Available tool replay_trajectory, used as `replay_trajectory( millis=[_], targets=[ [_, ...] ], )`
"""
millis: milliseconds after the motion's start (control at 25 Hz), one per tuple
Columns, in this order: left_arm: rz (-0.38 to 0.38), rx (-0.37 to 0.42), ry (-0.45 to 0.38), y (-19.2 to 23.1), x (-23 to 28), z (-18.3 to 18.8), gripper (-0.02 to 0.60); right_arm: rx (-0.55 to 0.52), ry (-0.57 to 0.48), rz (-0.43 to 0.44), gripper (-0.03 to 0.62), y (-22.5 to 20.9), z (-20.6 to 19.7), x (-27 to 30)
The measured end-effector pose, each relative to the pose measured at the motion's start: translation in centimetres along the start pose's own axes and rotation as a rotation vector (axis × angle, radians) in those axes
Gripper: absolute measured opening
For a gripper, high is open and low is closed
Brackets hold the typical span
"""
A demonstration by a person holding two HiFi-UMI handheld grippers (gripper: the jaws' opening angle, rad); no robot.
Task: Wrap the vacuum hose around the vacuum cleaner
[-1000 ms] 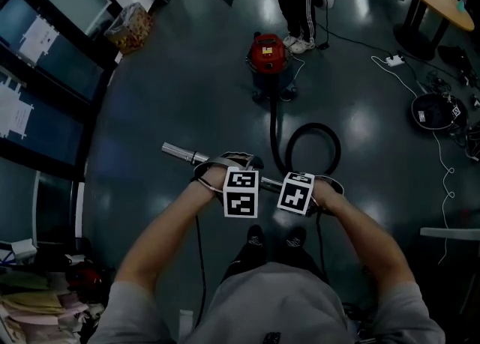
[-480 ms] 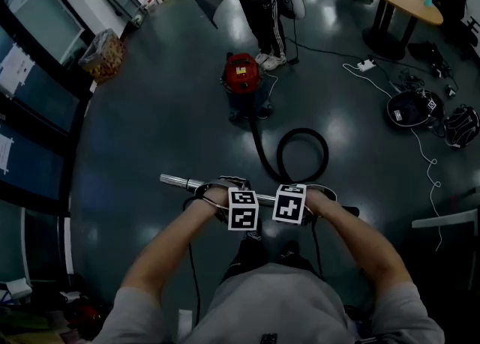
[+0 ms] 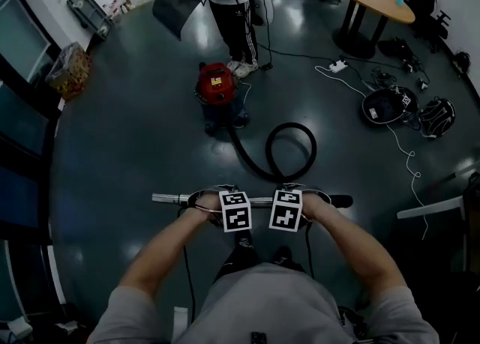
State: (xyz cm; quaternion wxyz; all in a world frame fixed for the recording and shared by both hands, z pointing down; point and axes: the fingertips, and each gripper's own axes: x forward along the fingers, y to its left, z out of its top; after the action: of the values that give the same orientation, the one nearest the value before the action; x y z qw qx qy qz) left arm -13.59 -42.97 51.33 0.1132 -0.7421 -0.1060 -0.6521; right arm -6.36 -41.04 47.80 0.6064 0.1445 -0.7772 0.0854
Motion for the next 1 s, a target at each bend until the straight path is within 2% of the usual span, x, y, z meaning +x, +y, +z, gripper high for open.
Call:
replay_trajectory(
  millis=[120,200,320,480,560,640,800,1000],
  targets=[
    [-0.014,-0.045,-0.037,1.4,0.5,-0.7,0.098,-0.030,-0.012,-0.108,0.147,-2.2,0.7,-0.2],
    [-0.017,-0.065,-0.053,2.4,0.7,-1.0,0.098,-0.030,-0.005,-0.180,0.181,-3.6,0.9,-0.6],
    [-0.030,-0.091,-0.074,3.4,1.1,-1.8,0.098,-0.024,0.010,-0.253,0.196,-5.1,1.1,-1.7],
    [-0.042,-0.112,-0.102,4.7,1.9,-2.4,0.098,0.043,-0.006,-0.384,0.210,-7.0,0.7,-4.6],
    [-0.055,-0.117,-0.110,4.7,2.6,-2.6,0.098,0.152,-0.071,-0.448,0.210,-7.4,0.4,-6.6],
    [-0.064,-0.118,-0.118,4.4,3.6,-2.6,0.098,0.299,-0.141,-0.474,0.210,-7.3,-0.3,-7.8],
    [-0.074,-0.143,-0.140,4.0,5.3,-1.8,0.098,0.582,-0.251,-0.479,0.210,-6.6,-2.8,-7.9],
    [-0.087,-0.235,-0.167,3.9,6.1,0.1,0.098,0.873,-0.373,-0.442,0.210,-5.2,-5.8,-7.4]
  ],
)
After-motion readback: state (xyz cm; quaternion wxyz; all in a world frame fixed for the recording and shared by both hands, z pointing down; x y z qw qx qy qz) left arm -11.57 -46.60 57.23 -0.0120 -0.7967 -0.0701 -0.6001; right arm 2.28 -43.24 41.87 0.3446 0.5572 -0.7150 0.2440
